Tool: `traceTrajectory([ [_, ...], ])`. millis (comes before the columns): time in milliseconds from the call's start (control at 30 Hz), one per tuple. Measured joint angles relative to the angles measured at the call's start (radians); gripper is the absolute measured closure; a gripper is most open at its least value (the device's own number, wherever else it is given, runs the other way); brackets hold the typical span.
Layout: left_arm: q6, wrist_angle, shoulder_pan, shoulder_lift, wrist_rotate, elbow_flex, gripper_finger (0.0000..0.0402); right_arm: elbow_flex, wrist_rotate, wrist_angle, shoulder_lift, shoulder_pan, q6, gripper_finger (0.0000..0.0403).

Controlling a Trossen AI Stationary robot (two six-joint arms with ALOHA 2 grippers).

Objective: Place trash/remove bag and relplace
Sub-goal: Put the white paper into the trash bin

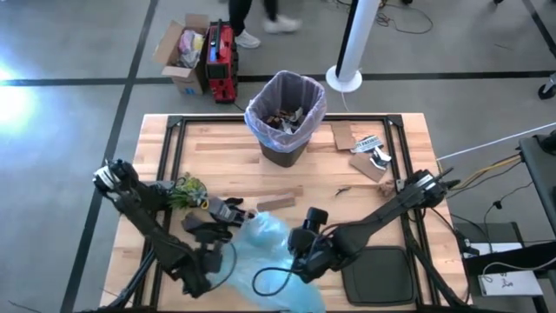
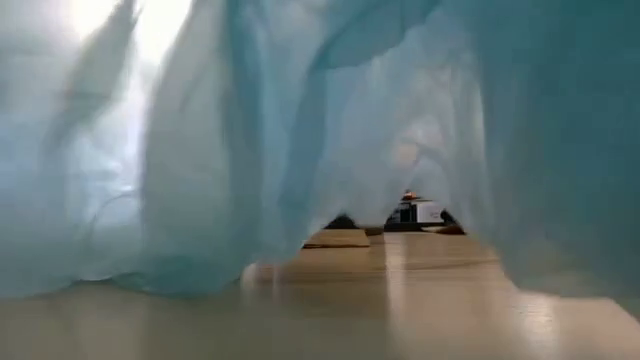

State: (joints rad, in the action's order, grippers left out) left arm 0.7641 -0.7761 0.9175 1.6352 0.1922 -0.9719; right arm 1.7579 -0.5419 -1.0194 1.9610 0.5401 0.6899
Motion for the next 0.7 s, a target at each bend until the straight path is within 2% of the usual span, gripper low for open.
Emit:
traceTrajectory([
  [133,0.189,-0.030,0.028,-0.075,0.033,0.017,0.0391,0.000,0.005,0.006,0.037,-0.026,0.066,0.0206],
  [200,0.279,-0.029,0.031,-0.112,0.089,0.024,0.0391,0.000,0.044,0.031,0.040,-0.045,0.101,0.0209],
  [267,0.323,0.011,0.028,-0.153,0.189,0.023,0.0391,0.000,0.114,0.069,0.039,-0.055,0.086,0.0212],
  [333,0.328,0.111,0.028,-0.191,0.346,0.019,0.0391,0.000,0.214,0.103,0.039,-0.061,0.041,0.0214],
  [400,0.266,0.235,0.006,-0.215,0.496,0.020,0.0391,0.000,0.298,0.126,0.033,-0.059,0.016,0.0215],
  [467,0.139,0.396,-0.032,-0.216,0.567,0.023,0.0391,0.000,0.335,0.116,0.023,-0.050,0.016,0.0215],
  [567,-0.049,0.615,-0.139,-0.172,0.521,0.037,0.0391,0.000,0.340,0.102,-0.009,-0.043,0.043,0.0215],
  [700,-0.255,0.850,-0.287,-0.074,0.343,0.052,0.0391,0.000,0.322,0.076,-0.059,-0.041,0.094,0.0218],
])
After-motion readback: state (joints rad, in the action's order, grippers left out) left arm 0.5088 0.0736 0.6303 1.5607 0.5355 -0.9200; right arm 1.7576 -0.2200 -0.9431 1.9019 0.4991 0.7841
